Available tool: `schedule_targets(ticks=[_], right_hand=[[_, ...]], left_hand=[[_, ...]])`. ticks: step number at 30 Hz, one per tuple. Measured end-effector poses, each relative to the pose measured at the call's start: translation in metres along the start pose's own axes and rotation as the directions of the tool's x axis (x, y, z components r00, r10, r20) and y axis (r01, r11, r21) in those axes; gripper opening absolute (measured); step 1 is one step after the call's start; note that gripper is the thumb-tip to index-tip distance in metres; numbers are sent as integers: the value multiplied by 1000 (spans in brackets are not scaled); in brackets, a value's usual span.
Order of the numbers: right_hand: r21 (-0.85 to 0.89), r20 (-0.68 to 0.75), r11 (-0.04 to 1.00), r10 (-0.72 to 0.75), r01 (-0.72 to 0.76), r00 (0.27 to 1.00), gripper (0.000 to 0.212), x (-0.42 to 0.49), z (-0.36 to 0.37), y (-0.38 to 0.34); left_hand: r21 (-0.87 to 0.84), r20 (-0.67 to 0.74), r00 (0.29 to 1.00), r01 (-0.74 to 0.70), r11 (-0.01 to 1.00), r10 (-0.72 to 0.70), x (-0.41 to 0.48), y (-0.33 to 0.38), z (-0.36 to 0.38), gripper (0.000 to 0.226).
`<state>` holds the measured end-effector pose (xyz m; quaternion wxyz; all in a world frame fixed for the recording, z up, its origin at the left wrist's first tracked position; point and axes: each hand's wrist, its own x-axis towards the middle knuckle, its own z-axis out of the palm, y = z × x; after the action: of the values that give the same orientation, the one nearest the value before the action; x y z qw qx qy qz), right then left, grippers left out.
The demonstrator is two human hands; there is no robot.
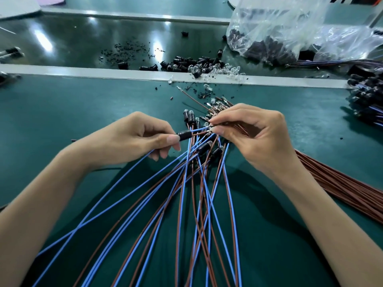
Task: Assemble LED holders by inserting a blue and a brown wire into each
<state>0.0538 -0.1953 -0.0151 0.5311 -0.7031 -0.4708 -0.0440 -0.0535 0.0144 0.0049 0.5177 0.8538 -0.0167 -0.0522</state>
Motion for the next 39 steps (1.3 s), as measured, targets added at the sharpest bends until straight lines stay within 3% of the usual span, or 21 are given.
schedule_targets(ticks=[10,17,21,23,25,28,39], right_hand=[[68,63,997,-39,34,997,21,-2,10,-6],[226,80,973,28,-46,996,27,-3,9,-8],[202,231,974,57,-106,971,37,-4,9,-10],[103,266,994,10,-38,964,38,-4,14,-11],[-27,233,998,-45,53,971,29,-5,19,-12],[-87,188,994,-44,61,981,18,-6,20,-14],[-23,146,993,116,-114,983,13,-6,17,-11]], left_hand=[[-135,122,992,-21,991,38,2,2,14,27],[-246,116,992,-15,969,45,2,3,16,27],[-185,83,996,-23,982,38,4,4,17,29],[-177,99,994,-19,984,37,4,4,19,28],[-172,118,993,1,985,19,4,4,23,27],[-185,108,994,30,982,-10,4,3,25,30],[-130,45,998,43,991,-37,6,3,21,34]])
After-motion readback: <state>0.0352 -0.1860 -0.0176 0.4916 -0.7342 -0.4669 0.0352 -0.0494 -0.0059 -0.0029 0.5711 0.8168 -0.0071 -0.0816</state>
